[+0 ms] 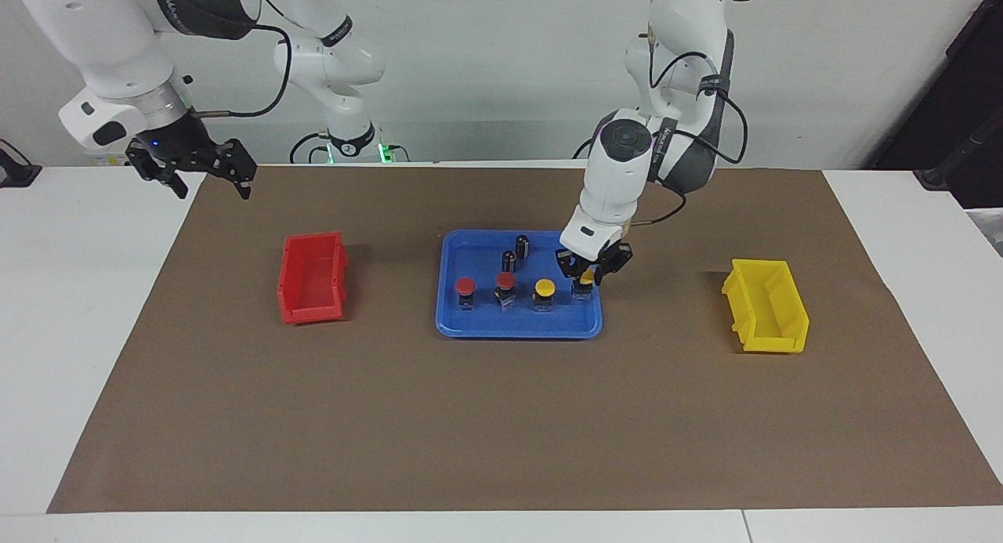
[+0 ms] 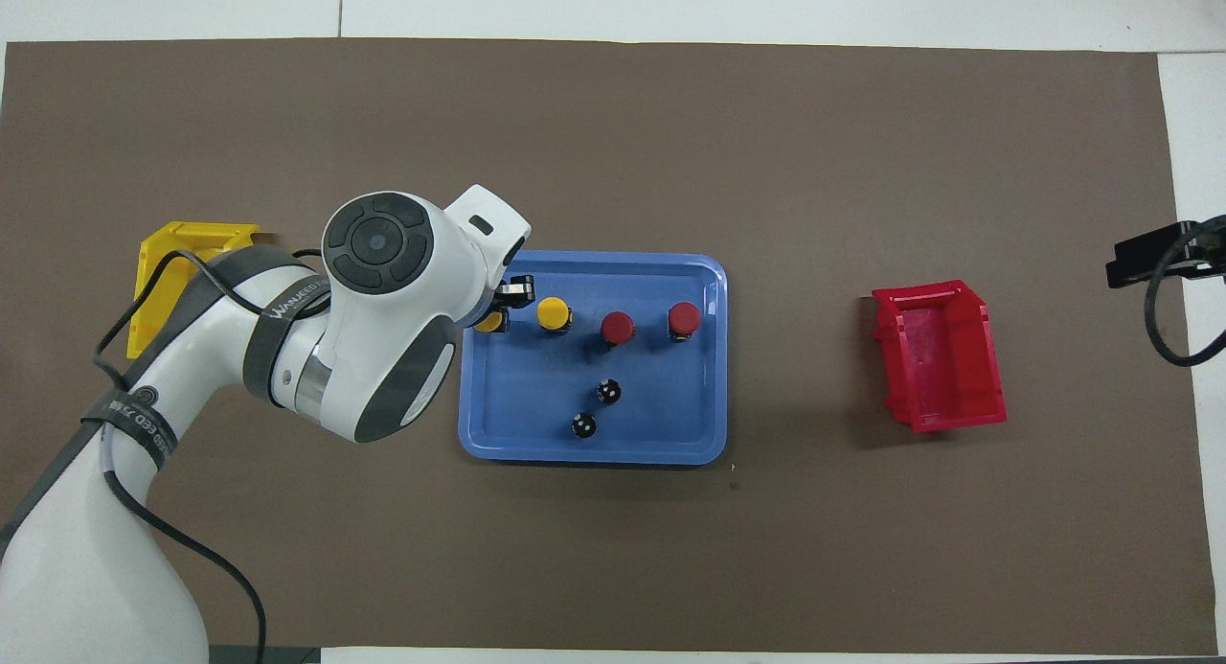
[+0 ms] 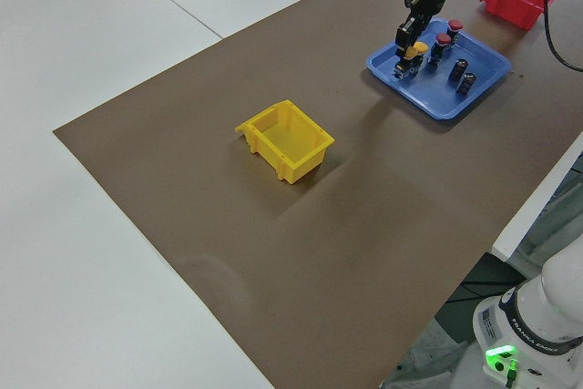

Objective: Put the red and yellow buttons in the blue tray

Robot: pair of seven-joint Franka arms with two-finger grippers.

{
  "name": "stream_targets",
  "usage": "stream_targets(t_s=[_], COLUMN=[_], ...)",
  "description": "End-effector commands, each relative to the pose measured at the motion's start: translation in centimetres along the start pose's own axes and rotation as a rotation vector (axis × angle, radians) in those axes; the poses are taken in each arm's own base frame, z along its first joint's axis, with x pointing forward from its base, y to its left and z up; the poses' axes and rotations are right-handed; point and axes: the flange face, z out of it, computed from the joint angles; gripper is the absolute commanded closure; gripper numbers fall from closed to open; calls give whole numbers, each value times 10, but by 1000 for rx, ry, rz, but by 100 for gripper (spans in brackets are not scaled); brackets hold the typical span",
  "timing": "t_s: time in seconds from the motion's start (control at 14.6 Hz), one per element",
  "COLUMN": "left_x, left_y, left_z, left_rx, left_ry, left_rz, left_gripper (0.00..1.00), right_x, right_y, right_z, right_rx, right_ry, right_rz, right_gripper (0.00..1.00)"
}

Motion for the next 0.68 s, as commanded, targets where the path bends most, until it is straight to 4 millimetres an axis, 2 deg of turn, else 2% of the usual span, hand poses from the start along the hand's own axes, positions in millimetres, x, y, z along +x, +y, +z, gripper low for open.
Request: stream_targets(t_s=[0.0,0.07,0.14,0.21,0.34,0.41,0.55,0.62], left_x=[-4,-4,-4,-3,-3,-1,8,17], left_y=[1,1,1,0,-1,-2,-16,-33], left_z=[10,13,12,13,12,7,-21,-36], left_rx=[-16,-15,-14,-13,-7,-6,13,23], left_ry=[6,5,4,3,-6,-6,-30,-44], left_rz=[-1,1,5,10,9,6,-19,-43], left_gripper=[99,98,67,9,0,0,0,0], right_x=[-4,-4,-4,-4,-4,-4,-4,-4], right_y=[0,1,1,1,1,1,0,0], right_z=[1,1,1,1,1,1,1,1], right_rx=[-12,-12,-12,-12,-12,-12,-12,-12], right_ry=[-4,-4,-4,-4,-6,-6,-6,-6], right_rz=[-8,-6,-6,-8,-8,-8,-9,-9], right_gripper=[0,0,0,0,0,0,0,0])
